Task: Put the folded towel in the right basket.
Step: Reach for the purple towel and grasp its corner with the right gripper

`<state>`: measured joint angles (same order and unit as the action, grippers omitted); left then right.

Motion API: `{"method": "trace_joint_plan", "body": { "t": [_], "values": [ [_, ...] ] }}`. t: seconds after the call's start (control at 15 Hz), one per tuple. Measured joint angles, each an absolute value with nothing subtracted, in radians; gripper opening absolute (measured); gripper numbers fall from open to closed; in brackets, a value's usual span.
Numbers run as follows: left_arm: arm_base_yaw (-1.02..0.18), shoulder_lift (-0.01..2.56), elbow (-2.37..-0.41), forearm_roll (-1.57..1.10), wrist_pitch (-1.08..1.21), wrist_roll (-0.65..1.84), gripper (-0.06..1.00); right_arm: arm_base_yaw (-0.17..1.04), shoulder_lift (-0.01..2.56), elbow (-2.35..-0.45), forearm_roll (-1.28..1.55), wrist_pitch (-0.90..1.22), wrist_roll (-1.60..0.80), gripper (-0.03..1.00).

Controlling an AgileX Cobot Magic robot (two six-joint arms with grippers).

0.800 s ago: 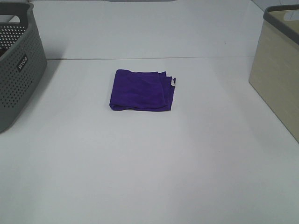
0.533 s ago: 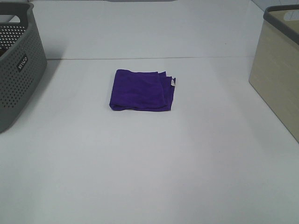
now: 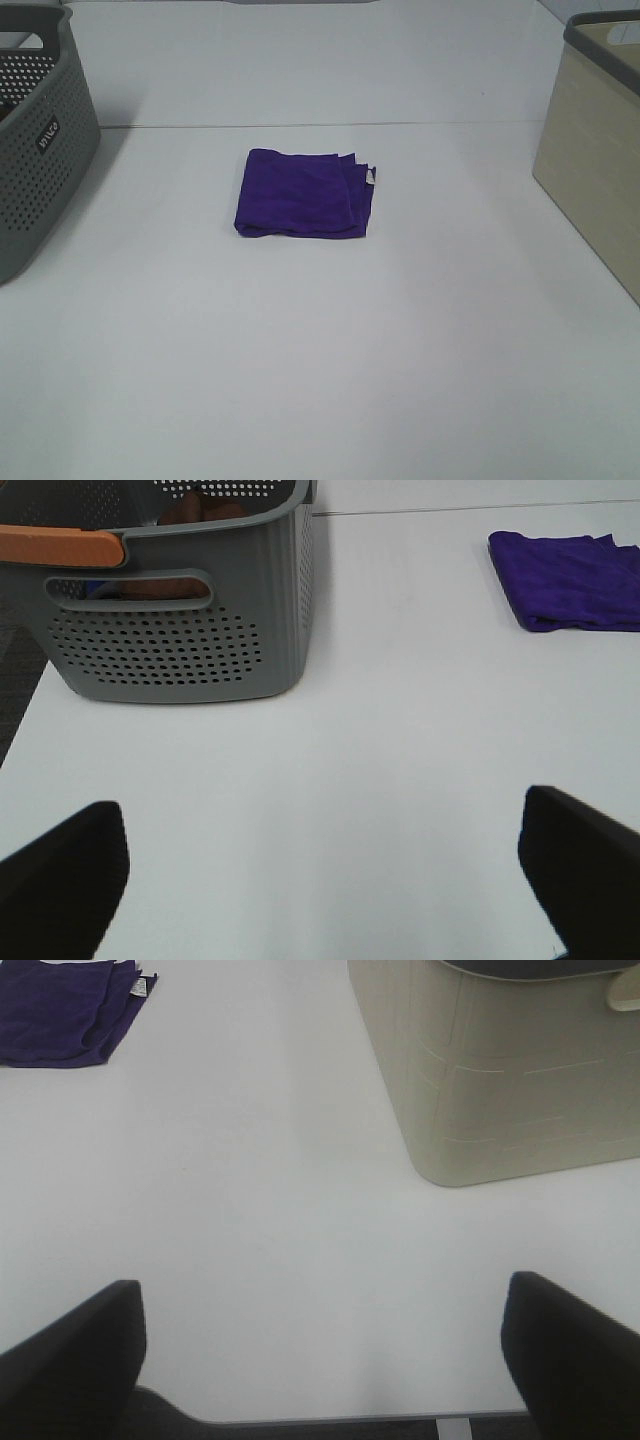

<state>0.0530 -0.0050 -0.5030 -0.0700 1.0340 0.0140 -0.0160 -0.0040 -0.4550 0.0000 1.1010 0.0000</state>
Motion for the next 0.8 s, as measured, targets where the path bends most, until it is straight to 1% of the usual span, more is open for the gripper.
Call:
{"method": "trace_joint_plan", "body": {
  "t": [0.47, 0.67, 0.8],
  "values": [
    [0.053, -0.005, -0.503, -0.070, 1.034, 0.014, 0.99, -0.016, -0.004, -0.455, 0.000, 1.101, 0.000, 0.93],
    [0.053, -0.005, -0.503, -0.070, 1.034, 0.014, 0.99, -0.016, -0.004, -0.455, 0.000, 1.101, 0.000, 0.97],
    [0.053, -0.005, -0.503, -0.070, 1.034, 0.014, 0.99, -0.016, -0.004, -0.455, 0.000, 1.101, 0.000, 0.98]
  ]
}}
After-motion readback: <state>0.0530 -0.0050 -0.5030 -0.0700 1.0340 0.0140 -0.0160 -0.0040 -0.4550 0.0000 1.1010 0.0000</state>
